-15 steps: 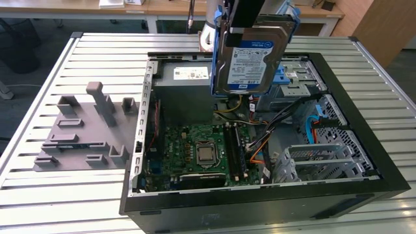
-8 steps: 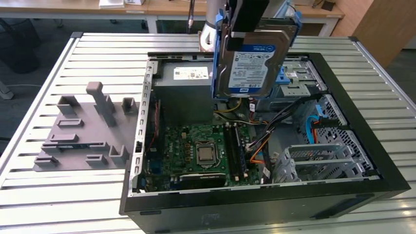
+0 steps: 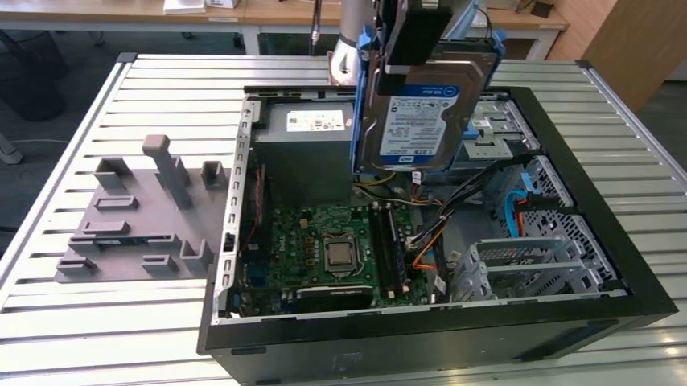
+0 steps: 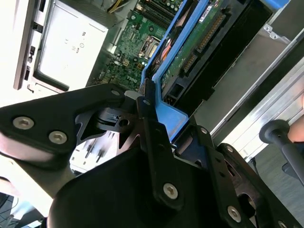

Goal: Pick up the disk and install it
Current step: 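Insert the disk into the insertion slot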

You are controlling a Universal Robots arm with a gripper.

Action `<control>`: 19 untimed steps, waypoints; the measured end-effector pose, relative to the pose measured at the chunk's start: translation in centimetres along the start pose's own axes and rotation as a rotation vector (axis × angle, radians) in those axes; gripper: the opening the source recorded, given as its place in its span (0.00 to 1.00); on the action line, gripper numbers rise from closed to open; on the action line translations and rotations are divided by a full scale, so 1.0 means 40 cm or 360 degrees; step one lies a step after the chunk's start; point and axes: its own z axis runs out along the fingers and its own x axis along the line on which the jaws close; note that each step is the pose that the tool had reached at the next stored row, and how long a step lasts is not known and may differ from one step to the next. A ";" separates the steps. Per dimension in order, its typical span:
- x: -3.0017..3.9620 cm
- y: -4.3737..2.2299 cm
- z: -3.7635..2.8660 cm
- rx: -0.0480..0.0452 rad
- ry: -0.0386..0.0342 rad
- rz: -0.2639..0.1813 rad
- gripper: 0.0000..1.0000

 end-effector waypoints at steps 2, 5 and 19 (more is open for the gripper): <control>0.008 -0.001 0.000 0.0000 0.0000 0.0000 0.36; 0.012 -0.001 0.000 0.0000 0.0000 0.0000 0.36; 0.033 -0.001 0.000 0.0000 0.0000 0.0000 0.36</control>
